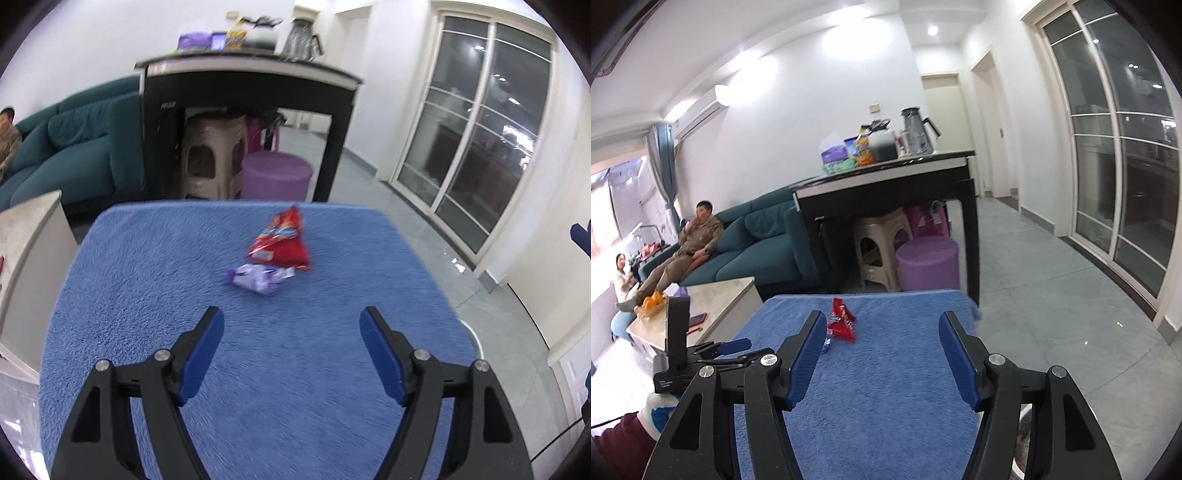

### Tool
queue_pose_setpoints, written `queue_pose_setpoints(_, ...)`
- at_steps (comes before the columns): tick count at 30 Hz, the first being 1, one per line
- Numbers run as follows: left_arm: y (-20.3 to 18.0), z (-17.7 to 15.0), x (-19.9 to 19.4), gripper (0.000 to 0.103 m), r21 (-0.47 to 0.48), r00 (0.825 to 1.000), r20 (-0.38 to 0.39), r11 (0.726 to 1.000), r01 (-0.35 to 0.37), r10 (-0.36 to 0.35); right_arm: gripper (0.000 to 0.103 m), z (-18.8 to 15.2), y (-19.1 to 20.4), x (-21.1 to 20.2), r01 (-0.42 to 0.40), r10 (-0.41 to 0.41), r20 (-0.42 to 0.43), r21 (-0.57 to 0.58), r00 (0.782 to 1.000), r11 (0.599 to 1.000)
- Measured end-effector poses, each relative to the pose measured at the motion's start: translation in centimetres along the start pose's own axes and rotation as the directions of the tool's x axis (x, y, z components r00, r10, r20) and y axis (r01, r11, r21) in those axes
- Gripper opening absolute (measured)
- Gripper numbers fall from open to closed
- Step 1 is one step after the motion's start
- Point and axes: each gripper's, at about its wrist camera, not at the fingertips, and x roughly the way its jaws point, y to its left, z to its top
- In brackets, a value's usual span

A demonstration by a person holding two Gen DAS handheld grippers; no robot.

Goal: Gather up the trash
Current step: 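Move both tools back to the red chip bag and purple wrapper, then grasp the purple wrapper with the left tool while the right tool grasps the red chip bag, then carry the purple wrapper and red chip bag to the bin and open both tools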

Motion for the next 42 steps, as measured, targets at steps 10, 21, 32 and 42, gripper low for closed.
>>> queue_pose_setpoints(10, 4.9, 3.0, 10.1, 0.075, -0.169, 0.998, -0.051, 0.985, 0.028, -0.037, 0.062, -0.8, 1.2, 13.7, -0.069, 0.067, -0.170, -0.006, 0.983, 0.998)
queue_pose_setpoints(21, 4.7, 2.3, 16.1, 0.063, -0.129, 0.995, -0.094, 0.992, 0.006, -0.018, 0.062, -2.6, 2.2, 25.8, -0.167, 0.167, -0.266, 0.021, 0.949, 0.986)
queue_pose_setpoints(32, 5.1, 1.0, 15.0, 0.036, -0.149, 0.996, -0.066, 0.987, 0.057, -0.068, 0.055, -4.4, 4.5, 33.2, -0.263, 0.264, -0.322, 0.048, 0.909, 0.964)
queue_pose_setpoints(42, 5.1, 0.7, 14.6, 0.031, -0.167, 0.994, -0.057, 0.983, 0.077, -0.088, 0.015, -5.4, 4.7, 34.1, -0.300, 0.302, -0.327, 0.057, 0.896, 0.952)
